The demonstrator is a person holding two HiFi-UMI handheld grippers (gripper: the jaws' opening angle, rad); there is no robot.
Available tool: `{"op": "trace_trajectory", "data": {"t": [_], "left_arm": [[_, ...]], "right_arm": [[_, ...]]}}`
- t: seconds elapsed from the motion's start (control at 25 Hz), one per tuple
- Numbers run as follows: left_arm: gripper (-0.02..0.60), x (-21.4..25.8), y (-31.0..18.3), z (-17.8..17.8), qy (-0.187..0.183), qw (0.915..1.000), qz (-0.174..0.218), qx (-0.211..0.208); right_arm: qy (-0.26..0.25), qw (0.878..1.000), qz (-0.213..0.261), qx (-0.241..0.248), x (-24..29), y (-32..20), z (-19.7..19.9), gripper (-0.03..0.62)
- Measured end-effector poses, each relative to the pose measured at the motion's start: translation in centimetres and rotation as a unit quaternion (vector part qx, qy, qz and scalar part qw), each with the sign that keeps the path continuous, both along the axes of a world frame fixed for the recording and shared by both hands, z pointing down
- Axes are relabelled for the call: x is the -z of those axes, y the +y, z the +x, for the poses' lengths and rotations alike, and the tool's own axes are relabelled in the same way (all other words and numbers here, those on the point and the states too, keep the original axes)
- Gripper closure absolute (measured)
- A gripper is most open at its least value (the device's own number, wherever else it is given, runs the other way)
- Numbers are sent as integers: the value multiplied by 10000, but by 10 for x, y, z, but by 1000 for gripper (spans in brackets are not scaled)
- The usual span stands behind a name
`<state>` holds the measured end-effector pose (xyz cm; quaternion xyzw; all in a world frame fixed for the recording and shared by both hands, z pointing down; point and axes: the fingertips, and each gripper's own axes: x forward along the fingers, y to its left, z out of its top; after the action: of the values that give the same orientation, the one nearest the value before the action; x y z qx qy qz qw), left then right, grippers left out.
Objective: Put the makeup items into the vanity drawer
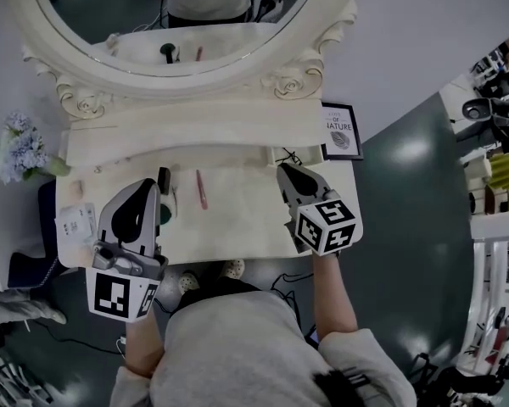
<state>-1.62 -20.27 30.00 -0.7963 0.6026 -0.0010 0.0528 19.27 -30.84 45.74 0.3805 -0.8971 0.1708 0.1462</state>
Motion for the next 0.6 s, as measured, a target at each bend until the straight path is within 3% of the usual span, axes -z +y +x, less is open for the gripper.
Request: {"op": "trace_trajectory", "data": {"t": [0.28,0.6], "left_arm": [[568,10,15,-9,28,9998,111,-139],[568,21,34,-21,35,9992,241,-302]], "right_arm": [[-205,9986,476,-64,33,31,-21,566],[-366,9968,708,-112,59,66,-39,566]]}}
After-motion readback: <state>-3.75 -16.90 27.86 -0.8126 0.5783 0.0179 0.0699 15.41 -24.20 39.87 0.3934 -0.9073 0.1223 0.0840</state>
